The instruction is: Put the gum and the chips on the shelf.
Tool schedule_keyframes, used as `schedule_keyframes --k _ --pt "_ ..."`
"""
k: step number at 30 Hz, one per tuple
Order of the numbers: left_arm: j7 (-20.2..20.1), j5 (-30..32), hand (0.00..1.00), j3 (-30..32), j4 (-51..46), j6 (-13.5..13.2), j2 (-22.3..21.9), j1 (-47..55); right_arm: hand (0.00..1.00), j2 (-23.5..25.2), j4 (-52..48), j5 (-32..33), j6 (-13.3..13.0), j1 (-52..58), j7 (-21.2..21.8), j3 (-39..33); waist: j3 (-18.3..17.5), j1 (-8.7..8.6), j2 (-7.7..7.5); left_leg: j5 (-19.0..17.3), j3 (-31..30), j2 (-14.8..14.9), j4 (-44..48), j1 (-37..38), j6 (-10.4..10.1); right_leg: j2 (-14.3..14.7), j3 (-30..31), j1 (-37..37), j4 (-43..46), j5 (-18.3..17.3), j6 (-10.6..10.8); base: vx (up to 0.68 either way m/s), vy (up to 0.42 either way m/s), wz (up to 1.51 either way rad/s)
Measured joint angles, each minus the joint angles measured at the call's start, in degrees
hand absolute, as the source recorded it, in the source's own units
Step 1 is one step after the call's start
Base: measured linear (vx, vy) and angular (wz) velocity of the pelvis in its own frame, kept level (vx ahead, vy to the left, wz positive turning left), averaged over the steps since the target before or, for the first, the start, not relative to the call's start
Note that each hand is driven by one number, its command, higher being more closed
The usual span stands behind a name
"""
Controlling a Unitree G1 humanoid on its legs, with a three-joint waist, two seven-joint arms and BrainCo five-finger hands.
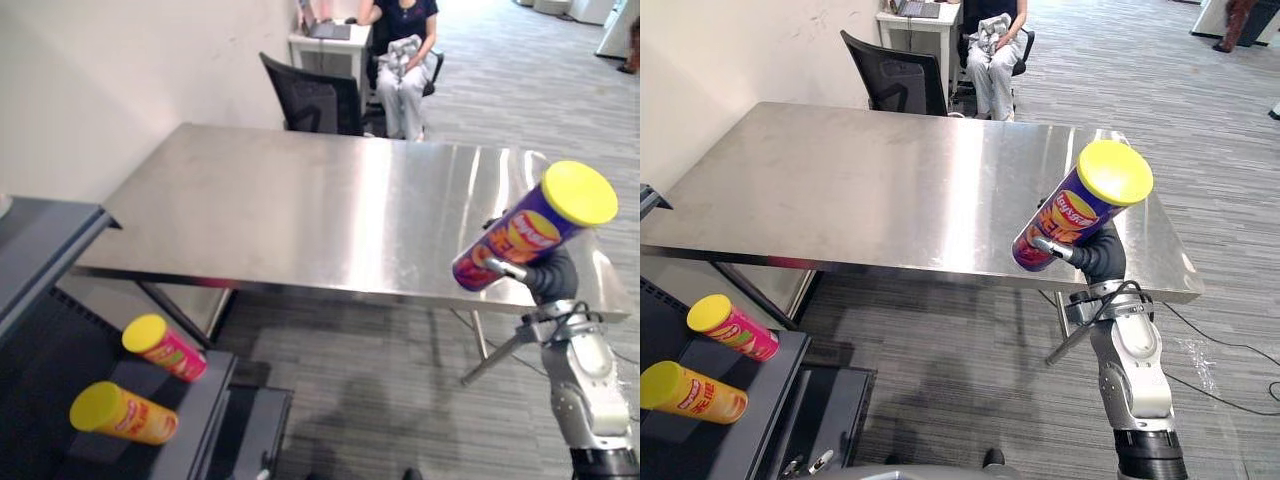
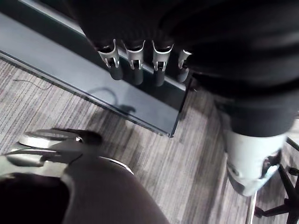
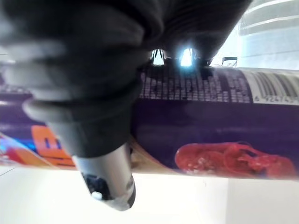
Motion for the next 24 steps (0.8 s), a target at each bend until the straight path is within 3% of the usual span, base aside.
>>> schedule_keyframes --k 7,13,15,20,22,23,24 --pt "0.6 -0.6 0.00 -0.1 0.0 0.2 0.0 -0.7 1.00 0.1 0.0 -0.5 0.0 0.6 -0.9 0.0 0.8 0.05 0.16 -1.3 -0.9 0.6 3.7 -2.1 -0.2 0.0 -0.5 -1.9 4.7 -1.9 -1.3 -0.02 -0.002 0.07" --pt "1.6 -3.8 0.00 0.2 0.0 0.6 -0.5 -2.7 1.00 0.1 0.0 -0.7 -1.3 -1.7 -2.7 0.4 5.6 0.42 1.44 -4.4 -5.1 2.2 13.4 -8.1 -1.0 0.9 -3.9 -2.8 8.8 -4.4 -2.8 -0.11 -0.033 0.30" --pt "1.7 -5.6 0.00 0.5 0.0 0.6 -0.8 -2.8 1.00 0.3 0.0 -0.7 -1.8 -3.6 -2.9 1.0 7.7 1.49 1.91 -4.4 -6.1 2.8 14.7 -8.9 -1.3 1.7 -4.4 -3.1 9.7 -4.6 -3.2 -0.12 -0.076 0.17" --pt "1.8 -5.9 0.00 3.2 0.0 0.6 -1.3 -1.6 1.00 2.5 0.2 -1.2 -1.9 -4.6 -2.0 3.8 8.2 3.43 2.49 -3.6 -7.9 4.3 14.9 -9.7 -2.2 3.3 -6.1 -2.8 10.7 -5.9 -4.1 -0.05 -0.085 0.17" --pt "2.1 -7.9 0.00 4.8 0.0 0.6 -1.8 -1.3 1.00 2.4 0.5 -1.2 -1.8 -4.6 -0.7 5.3 8.2 4.13 2.61 -4.4 -5.2 5.8 13.8 -9.0 0.1 3.7 -7.2 -1.8 10.6 -6.4 -4.3 -0.02 -0.119 0.26" --pt "2.1 -7.9 0.00 5.6 0.0 0.6 -1.9 -1.4 1.00 2.5 0.5 -1.2 -1.9 -4.6 0.0 5.7 8.1 4.56 2.83 -4.4 0.2 7.6 12.4 -8.6 4.3 3.9 -8.4 -1.0 9.4 -6.0 -4.6 0.01 -0.140 0.56" --pt "2.1 -7.9 0.00 5.7 0.0 0.6 -1.9 -1.7 1.00 2.4 0.5 -1.2 -2.2 -4.5 0.0 5.5 7.8 4.16 2.32 -4.3 2.5 8.4 11.9 -8.6 6.6 4.1 -9.2 -0.1 7.8 -5.3 -4.7 0.02 -0.154 1.01"
